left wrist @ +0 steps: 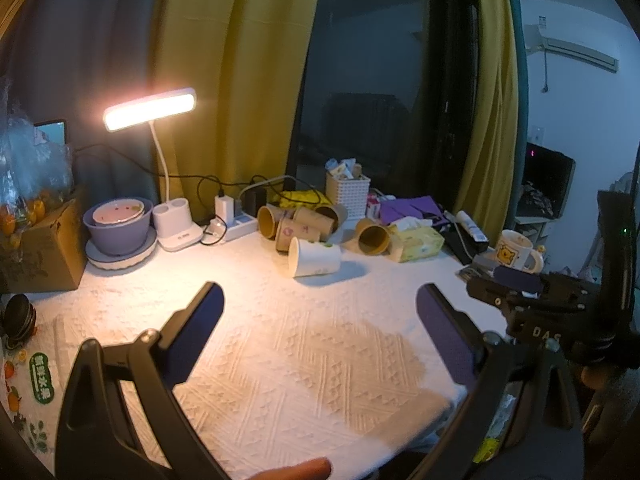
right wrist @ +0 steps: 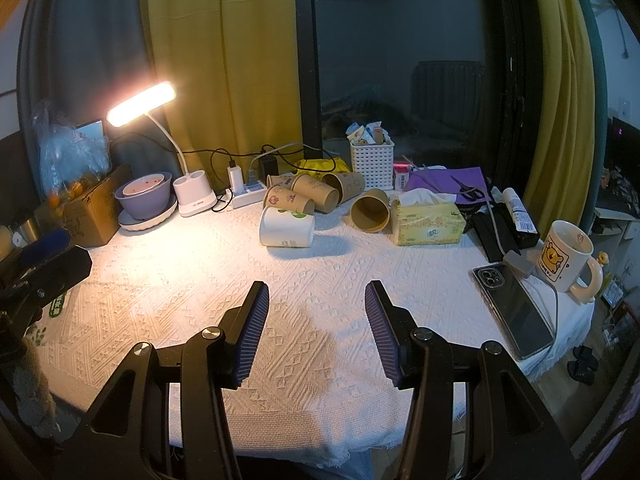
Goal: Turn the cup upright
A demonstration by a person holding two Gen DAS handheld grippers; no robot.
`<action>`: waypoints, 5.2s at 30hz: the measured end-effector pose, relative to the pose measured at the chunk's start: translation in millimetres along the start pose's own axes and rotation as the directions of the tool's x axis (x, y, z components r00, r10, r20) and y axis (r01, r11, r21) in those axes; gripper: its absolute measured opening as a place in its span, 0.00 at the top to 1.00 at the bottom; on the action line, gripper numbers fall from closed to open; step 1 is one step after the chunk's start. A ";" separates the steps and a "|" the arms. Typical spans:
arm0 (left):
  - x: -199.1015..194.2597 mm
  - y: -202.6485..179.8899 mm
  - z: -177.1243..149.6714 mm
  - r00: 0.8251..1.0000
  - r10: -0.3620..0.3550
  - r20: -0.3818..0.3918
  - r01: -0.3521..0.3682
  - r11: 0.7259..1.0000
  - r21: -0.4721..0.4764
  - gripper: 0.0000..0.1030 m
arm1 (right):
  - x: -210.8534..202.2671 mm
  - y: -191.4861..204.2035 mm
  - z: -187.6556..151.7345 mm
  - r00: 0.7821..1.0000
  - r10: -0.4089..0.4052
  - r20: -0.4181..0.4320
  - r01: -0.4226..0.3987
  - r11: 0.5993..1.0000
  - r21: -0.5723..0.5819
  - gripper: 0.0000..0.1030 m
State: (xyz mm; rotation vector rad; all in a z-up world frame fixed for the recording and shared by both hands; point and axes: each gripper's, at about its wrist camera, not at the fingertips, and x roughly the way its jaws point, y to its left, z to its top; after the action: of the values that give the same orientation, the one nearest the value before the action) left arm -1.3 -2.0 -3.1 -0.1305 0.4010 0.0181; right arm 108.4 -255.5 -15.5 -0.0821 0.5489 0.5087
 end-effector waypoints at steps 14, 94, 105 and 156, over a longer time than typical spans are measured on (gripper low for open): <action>-0.3 1.7 -1.2 1.000 -0.001 0.001 0.001 1.000 -0.004 0.05 | -0.1 0.2 0.4 1.000 -0.001 0.000 0.001 1.000 -0.001 0.49; 273.5 -54.3 38.1 0.911 -0.111 -0.398 0.164 0.981 0.101 0.05 | 173.9 -138.4 45.7 0.987 -0.074 -0.143 0.094 0.986 0.141 0.49; 378.8 -75.0 69.3 0.856 -0.174 -0.487 0.174 0.984 -0.046 0.05 | 228.6 -175.1 76.0 0.986 -0.047 -0.160 0.073 0.985 0.158 0.49; 227.3 -44.4 -18.1 0.575 -0.470 -0.669 0.587 0.807 -0.062 0.33 | 166.9 -74.1 -27.4 0.931 0.026 -0.364 0.016 0.993 0.113 0.49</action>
State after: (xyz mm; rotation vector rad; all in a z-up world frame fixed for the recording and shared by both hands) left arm 202.9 -50.2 -102.8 -0.0819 1.0716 -0.6939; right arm 253.5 -252.5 -129.7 -0.0667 0.9433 0.4677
